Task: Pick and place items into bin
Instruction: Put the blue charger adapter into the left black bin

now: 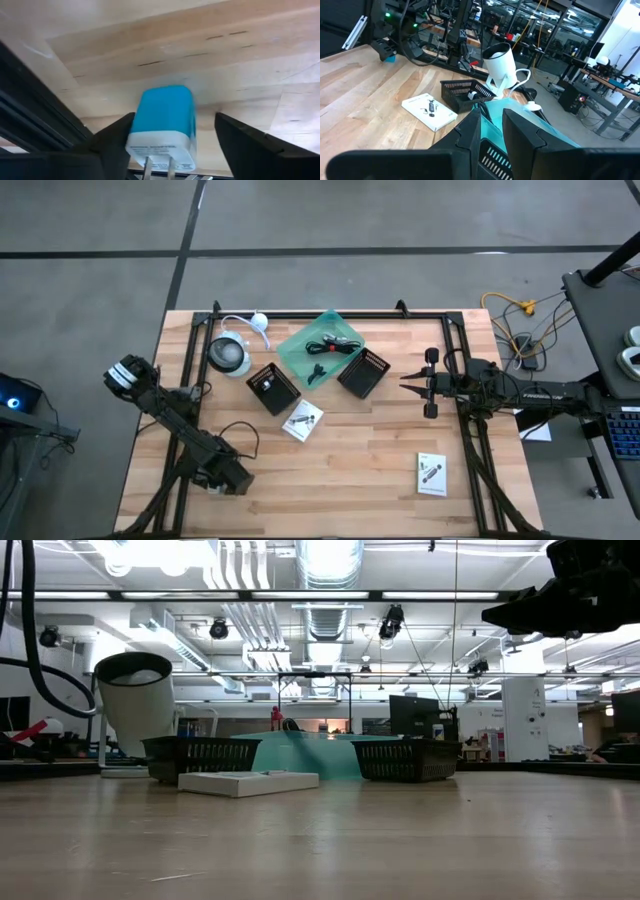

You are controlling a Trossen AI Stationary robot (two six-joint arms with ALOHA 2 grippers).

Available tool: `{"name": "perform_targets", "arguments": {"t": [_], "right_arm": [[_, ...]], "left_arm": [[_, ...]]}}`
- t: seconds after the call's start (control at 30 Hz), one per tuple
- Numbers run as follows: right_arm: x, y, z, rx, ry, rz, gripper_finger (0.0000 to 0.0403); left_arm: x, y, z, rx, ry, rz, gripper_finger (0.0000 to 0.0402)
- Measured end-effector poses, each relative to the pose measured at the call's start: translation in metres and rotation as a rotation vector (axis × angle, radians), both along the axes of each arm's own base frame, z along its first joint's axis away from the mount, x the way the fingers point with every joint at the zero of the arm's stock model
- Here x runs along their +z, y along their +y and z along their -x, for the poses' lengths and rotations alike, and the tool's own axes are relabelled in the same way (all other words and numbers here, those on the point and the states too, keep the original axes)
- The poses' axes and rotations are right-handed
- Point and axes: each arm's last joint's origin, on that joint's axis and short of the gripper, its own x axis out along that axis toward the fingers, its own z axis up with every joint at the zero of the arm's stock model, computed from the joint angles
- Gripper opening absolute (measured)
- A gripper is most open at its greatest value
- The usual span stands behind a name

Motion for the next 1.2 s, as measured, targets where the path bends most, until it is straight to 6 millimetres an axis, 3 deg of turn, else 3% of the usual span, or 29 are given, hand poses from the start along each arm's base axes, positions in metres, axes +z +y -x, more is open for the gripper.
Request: {"name": "perform_targets", "arguments": {"t": [0.3,0.53,0.73,1.03,1.2], "right_arm": [[0.0,0.0,0.0,0.0,0.0,0.0,0.0068],[0.0,0.0,0.0,0.0,0.0,0.0,0.0068],[0.0,0.0,0.0,0.0,0.0,0.0,0.0068],[0.0,0.0,0.0,0.0,0.0,0.0,0.0068],[0.0,0.0,0.0,0.0,0.0,0.0,0.0068]], "left_arm": [[-0.001,-0.002,-0.002,-0.074,-0.071,0.046,0.0131],[0.001,-0.003,-0.006,-0.135,-0.138,0.075,0.0131],[0.005,0.006,-0.023,-0.22,-0.397,-0.045,0.0131],[0.015,0.049,-0.066,-0.482,-0.701,-0.405,0.0131],[0.034,0.08,-0.097,-0.635,-0.814,-0.643,0.0131]]}}
